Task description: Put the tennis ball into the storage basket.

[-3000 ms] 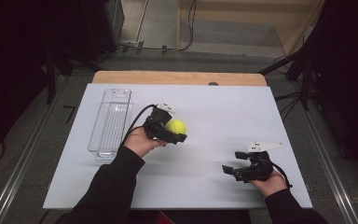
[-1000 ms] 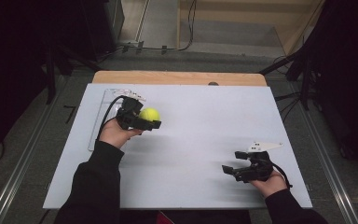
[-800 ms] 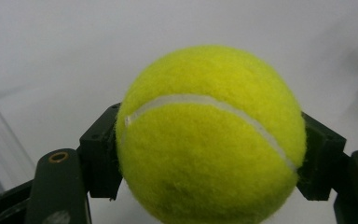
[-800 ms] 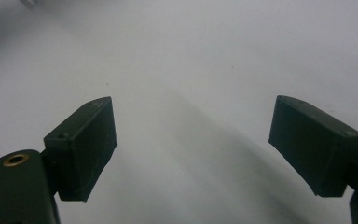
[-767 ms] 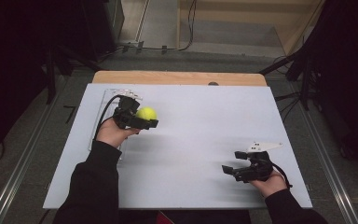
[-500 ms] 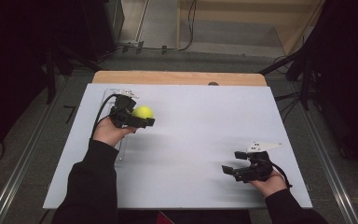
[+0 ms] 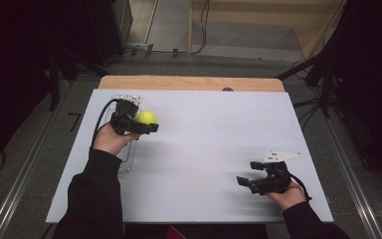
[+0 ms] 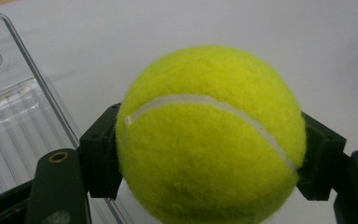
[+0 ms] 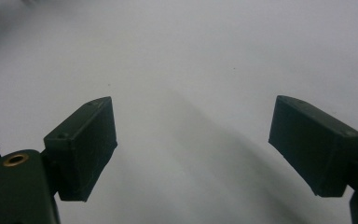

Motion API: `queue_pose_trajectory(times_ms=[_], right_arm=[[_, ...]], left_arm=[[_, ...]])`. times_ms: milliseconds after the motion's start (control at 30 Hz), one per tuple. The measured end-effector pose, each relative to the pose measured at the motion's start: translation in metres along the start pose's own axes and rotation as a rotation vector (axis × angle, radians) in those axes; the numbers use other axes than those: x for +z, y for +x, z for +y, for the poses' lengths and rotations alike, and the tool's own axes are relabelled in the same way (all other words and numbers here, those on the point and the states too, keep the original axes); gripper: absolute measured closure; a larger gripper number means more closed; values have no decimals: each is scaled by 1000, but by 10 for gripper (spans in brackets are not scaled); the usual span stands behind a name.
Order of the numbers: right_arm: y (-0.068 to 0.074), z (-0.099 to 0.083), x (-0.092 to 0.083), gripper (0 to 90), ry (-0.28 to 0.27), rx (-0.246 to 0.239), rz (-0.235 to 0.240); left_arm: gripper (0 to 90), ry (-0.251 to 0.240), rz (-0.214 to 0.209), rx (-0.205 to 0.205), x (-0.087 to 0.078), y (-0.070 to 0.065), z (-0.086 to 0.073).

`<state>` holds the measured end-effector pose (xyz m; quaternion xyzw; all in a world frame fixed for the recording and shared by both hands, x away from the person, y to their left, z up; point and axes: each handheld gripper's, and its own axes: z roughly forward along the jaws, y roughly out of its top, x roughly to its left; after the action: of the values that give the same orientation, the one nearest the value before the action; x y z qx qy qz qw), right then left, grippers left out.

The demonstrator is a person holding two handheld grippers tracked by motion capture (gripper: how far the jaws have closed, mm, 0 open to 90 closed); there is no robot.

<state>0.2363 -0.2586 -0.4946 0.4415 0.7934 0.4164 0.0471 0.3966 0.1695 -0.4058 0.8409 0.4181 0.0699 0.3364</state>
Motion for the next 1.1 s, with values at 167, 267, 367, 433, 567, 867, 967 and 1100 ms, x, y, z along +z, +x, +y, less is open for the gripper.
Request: queue_pose_trajectory(times_ms=[167,267,367,433,567,867,967,1100], right_arm=[[0,0,0,130,3,-2,1],[-1,0,1,130,3,-5,0],[0,0,0,130,4,-4,-1],[0,0,0,130,0,0,1],[0,0,0,130,-1,5,0],[0,0,0,130,1,0,-1],[0,0,0,130,2,-2,-1],[0,0,0,130,0,0,-1]], left_arm=[[267,-7,1,-17,-3,5,-1],[267,-8,7,-26,-5,9,-3],[266,-16,14,-40,-8,13,-4],[267,-14,23,-41,-9,16,-4],[266,-19,39,-55,-12,20,-5],[266,-32,73,-83,-20,31,-9],[267,-37,84,-97,-23,35,-10],[266,-46,92,-111,-28,40,-12]])
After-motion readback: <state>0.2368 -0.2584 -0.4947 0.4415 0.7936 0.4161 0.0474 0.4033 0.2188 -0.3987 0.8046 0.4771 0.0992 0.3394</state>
